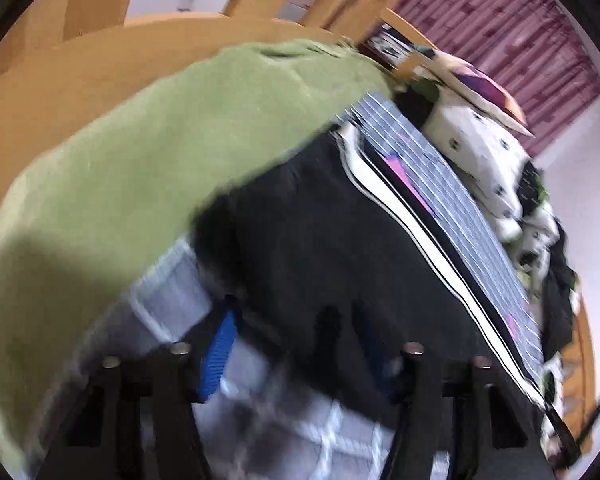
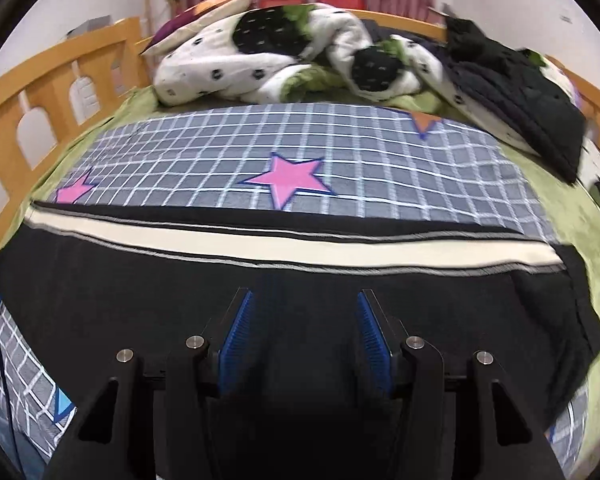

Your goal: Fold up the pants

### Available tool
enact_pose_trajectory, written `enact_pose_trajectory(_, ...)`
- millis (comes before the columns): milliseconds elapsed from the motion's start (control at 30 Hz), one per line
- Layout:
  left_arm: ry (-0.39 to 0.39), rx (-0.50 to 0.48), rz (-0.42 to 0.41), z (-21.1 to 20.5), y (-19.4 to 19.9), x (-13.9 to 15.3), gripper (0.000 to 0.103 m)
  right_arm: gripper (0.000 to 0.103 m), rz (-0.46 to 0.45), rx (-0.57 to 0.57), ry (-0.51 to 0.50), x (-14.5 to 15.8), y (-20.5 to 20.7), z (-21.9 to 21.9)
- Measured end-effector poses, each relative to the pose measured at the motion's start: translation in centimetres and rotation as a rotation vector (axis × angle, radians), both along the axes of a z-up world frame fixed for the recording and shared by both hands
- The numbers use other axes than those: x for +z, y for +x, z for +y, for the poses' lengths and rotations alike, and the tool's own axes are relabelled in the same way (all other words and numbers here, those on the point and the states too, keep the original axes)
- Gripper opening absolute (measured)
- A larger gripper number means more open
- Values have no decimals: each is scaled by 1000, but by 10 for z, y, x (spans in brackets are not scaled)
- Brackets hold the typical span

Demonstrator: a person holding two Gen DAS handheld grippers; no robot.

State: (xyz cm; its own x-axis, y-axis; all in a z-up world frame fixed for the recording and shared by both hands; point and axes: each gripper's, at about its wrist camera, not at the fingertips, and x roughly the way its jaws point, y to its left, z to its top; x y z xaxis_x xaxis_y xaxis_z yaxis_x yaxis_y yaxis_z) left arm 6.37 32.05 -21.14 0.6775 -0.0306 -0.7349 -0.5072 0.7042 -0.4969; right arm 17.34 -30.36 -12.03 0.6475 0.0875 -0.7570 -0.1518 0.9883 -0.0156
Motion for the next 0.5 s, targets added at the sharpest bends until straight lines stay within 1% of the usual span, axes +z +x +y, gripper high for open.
enact_pose_trajectory(33, -19, 28, -7, 8, 2, -2, 36, 53, 0, -23, 4, 4, -4, -5)
enact_pose_trajectory(100, -98, 67, -50, 21, 2, -7, 36, 53, -6, -62, 24, 14, -17, -18)
enact_pose_trajectory(167, -133, 80, -67, 29, 6, -7, 36, 53, -14, -92, 19, 26, -32, -28)
enact_pose_trajectory(200, -124, 72, -63, 29, 11, -6, 36, 53, -18, -101, 3, 32, -38, -32)
enact_pose_trajectory(300, -54, 53, -23, 25, 20, 0, 35, 53, -39, -121, -74, 56, -54, -38)
enact_pose_trajectory(333, -22, 55, -1, 23, 21, 3, 28, 53, -46, -131, -91, 63, -57, -39)
enact_pose_trajectory(367, 3, 53, 9, 21, 18, 5, 26, 53, -53, -145, -88, 72, -60, -41)
enact_pose_trajectory(433, 56, 38, 17, 17, 19, 18, 16, 53, -58, -180, -48, 87, -65, -49)
enact_pose_trajectory(500, 123, 1, -12, 8, 21, 42, 15, 53, -57, -215, -9, 99, -69, -55)
